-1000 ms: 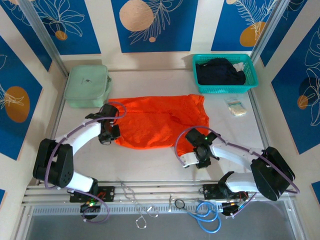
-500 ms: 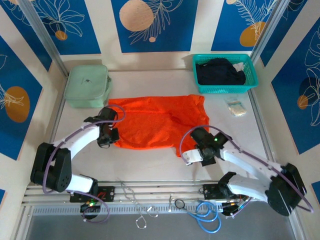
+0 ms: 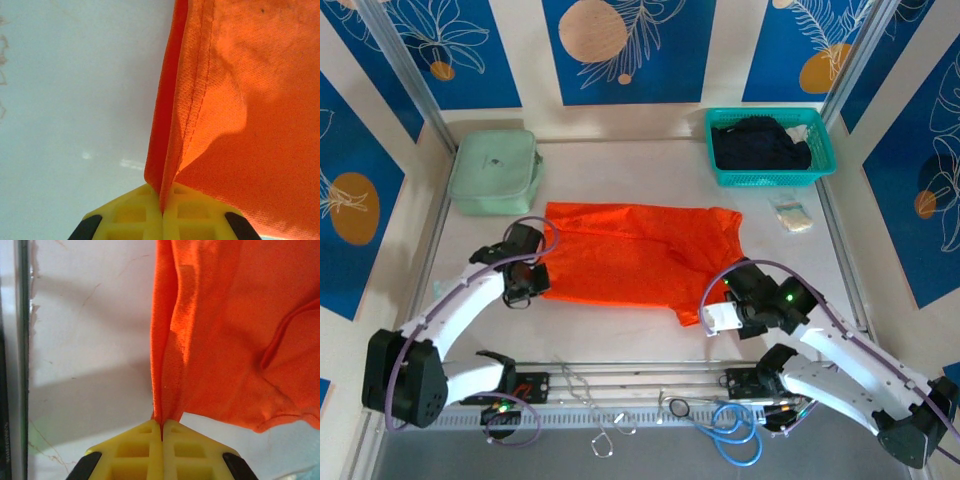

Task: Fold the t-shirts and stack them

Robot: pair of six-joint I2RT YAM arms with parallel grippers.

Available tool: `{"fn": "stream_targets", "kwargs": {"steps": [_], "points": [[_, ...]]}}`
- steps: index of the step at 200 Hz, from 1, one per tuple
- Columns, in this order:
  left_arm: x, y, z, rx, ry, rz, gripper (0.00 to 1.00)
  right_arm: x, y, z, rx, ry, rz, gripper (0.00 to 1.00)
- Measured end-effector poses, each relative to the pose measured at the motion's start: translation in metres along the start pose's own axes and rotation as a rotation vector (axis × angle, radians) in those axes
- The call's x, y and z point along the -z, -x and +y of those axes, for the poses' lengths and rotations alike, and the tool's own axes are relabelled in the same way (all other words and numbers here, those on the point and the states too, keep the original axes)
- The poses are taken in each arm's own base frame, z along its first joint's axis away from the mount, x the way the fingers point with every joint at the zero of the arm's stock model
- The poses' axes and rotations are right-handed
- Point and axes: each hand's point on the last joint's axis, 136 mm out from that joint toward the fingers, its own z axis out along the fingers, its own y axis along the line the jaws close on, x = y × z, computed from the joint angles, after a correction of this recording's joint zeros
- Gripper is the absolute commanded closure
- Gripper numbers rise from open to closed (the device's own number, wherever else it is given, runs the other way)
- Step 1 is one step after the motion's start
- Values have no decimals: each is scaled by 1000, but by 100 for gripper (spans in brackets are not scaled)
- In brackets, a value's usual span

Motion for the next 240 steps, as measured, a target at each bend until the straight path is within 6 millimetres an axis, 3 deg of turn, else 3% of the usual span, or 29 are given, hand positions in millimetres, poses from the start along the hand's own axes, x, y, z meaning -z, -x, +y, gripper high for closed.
{"fn": "stream_targets", "kwargs": {"steps": [28,62,124,171,240], "points": [[3,-2,4,-2,28,23,100,11,9,-29,-36,-59,-3,100],[6,16,-2,2,50,19,100,17,15,-73,-90,-114,10,100],[-7,53,-8,9,79,42,100,-1,-1,-134,-192,-128,65,100],[-24,69,-1,30,105,75,100,-18,-15,-158,-253,-121,76,100],[-50,90,-10,7,126,115,100,-46,-27,-191,-320,-111,85,100]]}}
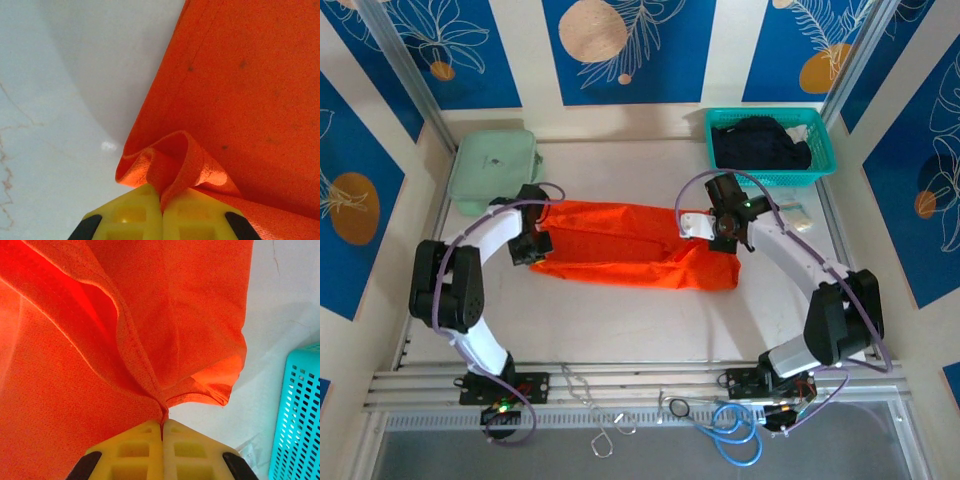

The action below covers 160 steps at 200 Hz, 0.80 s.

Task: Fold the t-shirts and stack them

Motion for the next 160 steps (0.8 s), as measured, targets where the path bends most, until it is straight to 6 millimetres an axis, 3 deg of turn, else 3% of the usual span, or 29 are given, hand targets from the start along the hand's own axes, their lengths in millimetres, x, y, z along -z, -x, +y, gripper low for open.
{"fn": "stream_targets", "kwargs": {"steps": [48,112,160], "points": [[-1,14,-3,12,-3,-9,100,-24,-5,-12,-58,11,21,100],[-15,14,3,26,21,22,100,-66,-2,-21,-122,10,40,100],[-25,13,4,27,36,44,100,-76,-4,-34,-161,-36,39,100]]}}
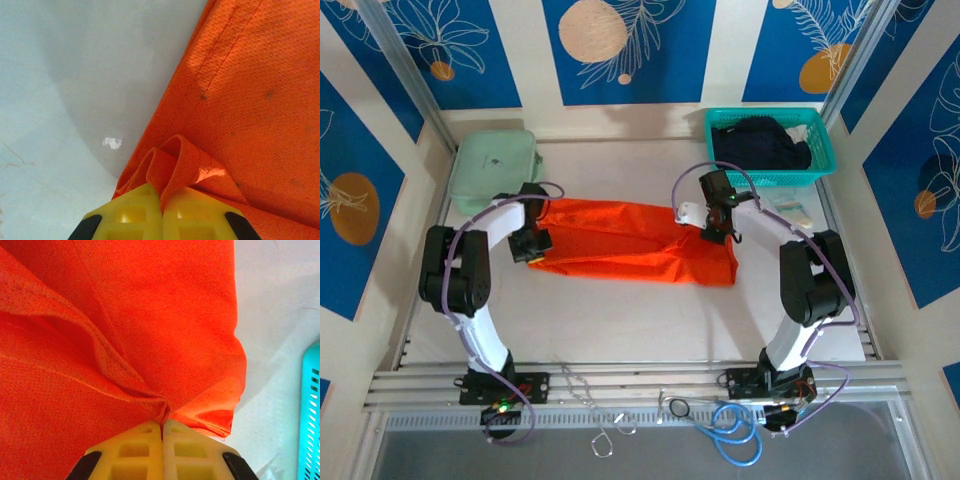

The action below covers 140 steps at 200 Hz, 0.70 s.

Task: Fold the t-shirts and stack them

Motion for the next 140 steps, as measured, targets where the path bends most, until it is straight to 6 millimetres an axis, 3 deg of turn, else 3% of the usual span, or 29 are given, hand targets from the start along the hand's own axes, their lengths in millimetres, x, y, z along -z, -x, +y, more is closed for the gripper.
{"fn": "stream_targets", "kwargs": {"steps": [4,26,57,90,119,140], "points": [[-1,0,0,0,1,3,100,-1,0,-1,-5,-2,1,100],[-4,-1,1,-3,6,11,80,-10,-2,-4,-29,-7,18,100],[-4,0,2,1,6,10,65,-23,-3,-9,-116,-6,33,75],[4,6,-1,-5,-15,-9,50,-22,-1,-21,-286,-32,19,66],[35,15,-12,-14,-92,-68,33,-15,1,-23,-479,-32,0,64],[71,21,-18,-32,-156,-139,28,7,2,-21,-668,-18,-26,64]]}}
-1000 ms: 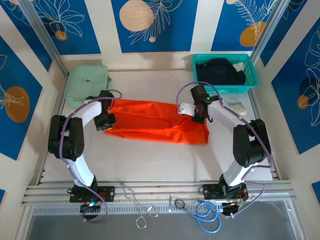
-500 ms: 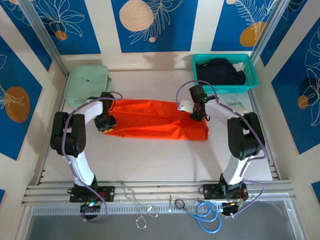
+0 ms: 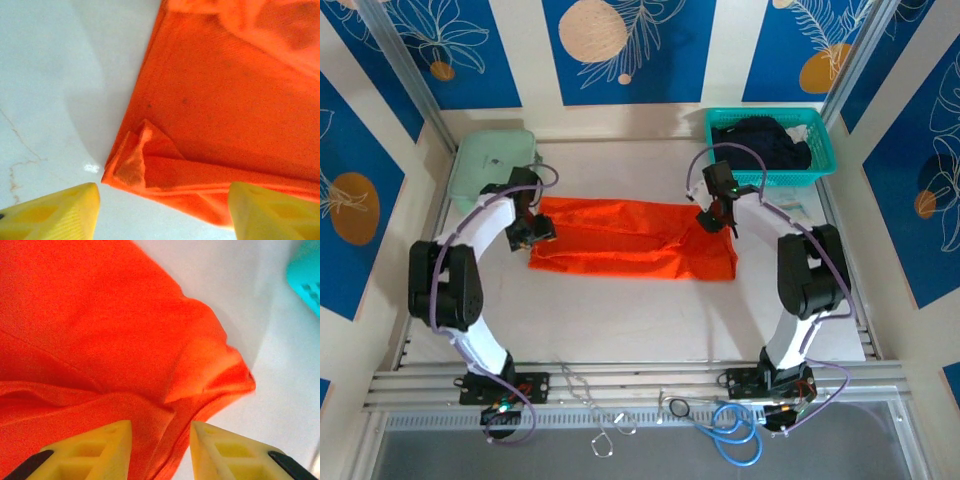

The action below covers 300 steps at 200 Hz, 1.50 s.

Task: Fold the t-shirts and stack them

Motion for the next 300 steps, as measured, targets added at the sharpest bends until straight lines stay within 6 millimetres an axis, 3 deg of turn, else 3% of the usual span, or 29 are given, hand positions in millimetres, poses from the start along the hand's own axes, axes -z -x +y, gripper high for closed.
{"fn": "stream_targets", "kwargs": {"steps": [20,40,67,90,124,163,198,254,300], "points": [[32,8,-14,-32,-58,-60,31,34,0,7,-231,57,-29,70],[54,14,-33,-86,-107,-99,40,62,-3,26,-429,160,-63,73],[61,13,-79,-202,-173,-94,54,63,-30,69,-584,298,13,70],[46,12,-135,-313,-224,-67,61,51,-50,96,-680,366,115,67],[3,-5,-213,-448,-280,-5,64,37,-51,105,-780,394,162,74],[-40,-35,-265,-547,-322,52,66,12,-49,111,-822,399,221,79],[-67,-57,-279,-585,-319,93,68,2,-25,108,-820,409,202,80],[-88,-57,-264,-590,-240,92,71,-8,34,100,-804,433,120,80],[-90,-51,-256,-590,-192,64,72,-46,38,113,-805,445,182,82]]}}
